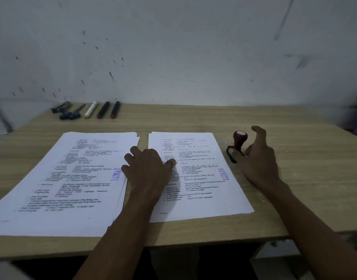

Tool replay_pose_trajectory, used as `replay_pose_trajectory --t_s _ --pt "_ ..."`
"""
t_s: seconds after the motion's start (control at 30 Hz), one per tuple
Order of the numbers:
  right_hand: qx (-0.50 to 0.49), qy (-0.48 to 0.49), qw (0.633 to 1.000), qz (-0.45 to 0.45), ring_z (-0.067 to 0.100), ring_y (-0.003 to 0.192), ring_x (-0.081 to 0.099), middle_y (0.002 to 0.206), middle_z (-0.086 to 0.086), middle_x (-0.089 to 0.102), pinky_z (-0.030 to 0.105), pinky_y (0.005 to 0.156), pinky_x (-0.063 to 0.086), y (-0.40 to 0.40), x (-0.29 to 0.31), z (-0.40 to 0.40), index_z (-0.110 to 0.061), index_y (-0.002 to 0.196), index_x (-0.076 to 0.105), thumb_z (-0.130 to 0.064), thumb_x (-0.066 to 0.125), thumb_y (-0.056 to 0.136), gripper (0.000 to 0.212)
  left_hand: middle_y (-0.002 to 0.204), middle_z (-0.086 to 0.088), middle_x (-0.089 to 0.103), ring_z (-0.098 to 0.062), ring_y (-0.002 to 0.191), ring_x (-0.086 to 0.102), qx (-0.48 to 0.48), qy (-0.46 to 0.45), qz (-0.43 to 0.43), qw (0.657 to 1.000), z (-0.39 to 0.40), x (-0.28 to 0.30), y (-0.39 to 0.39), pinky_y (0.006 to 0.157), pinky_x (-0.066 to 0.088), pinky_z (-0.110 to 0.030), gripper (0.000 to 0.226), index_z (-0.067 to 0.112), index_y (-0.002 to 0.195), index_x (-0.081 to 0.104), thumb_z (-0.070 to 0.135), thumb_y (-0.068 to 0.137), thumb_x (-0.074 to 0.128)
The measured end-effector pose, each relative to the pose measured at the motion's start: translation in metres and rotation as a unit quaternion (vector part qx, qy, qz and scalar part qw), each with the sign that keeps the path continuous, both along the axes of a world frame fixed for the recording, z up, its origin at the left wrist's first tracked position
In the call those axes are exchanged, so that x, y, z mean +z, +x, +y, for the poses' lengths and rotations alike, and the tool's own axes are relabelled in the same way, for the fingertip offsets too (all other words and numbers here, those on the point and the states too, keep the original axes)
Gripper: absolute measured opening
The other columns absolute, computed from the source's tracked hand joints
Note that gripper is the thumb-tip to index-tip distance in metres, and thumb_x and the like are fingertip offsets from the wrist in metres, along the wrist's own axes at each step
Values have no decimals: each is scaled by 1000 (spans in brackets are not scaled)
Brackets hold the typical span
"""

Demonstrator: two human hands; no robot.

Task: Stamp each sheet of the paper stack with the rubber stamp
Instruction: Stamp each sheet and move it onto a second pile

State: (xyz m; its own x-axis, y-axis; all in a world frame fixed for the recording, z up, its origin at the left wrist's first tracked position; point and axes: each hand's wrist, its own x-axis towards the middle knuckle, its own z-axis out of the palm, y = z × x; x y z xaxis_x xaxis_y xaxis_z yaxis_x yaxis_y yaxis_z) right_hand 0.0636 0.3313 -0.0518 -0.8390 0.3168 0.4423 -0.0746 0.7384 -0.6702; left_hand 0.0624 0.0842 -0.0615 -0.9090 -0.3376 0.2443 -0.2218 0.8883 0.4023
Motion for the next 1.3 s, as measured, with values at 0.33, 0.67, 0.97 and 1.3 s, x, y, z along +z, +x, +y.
replay_pose_trajectory --t_s 0.33,0.67,0.97,1.3 --pt "-18 5 999 -39 29 96 62 113 12 63 43 80 52 48 -8 -18 -27 145 19 -43 75 80 88 116 -12 53 -31 110 50 5 124 32 992 3 12 -2 78 41 -38 54 11 111 48 37 72 77" --pt "6 9 1000 -2 14 82 55 93 -6 57 29 66 40 52 -3 -36 -20 114 60 -41 73 82 41 80 0 70 -17 72 67 -44 308 179 933 -20 42 5 66 56 -33 12 18 76 65 18 77 76" --pt "116 -159 975 -108 9 88 64 96 -5 65 28 72 51 41 24 -91 -18 124 62 -58 67 81 59 63 -3 70 -19 56 62 -22 510 165 844 -117 60 24 58 51 -29 13 17 67 70 18 70 83" --pt "224 -269 913 -209 14 43 62 60 7 71 19 38 34 23 25 -195 -4 74 69 -3 70 84 10 74 -10 67 -21 57 59 55 361 165 916 -216 53 33 57 45 -26 16 13 69 67 10 70 82"
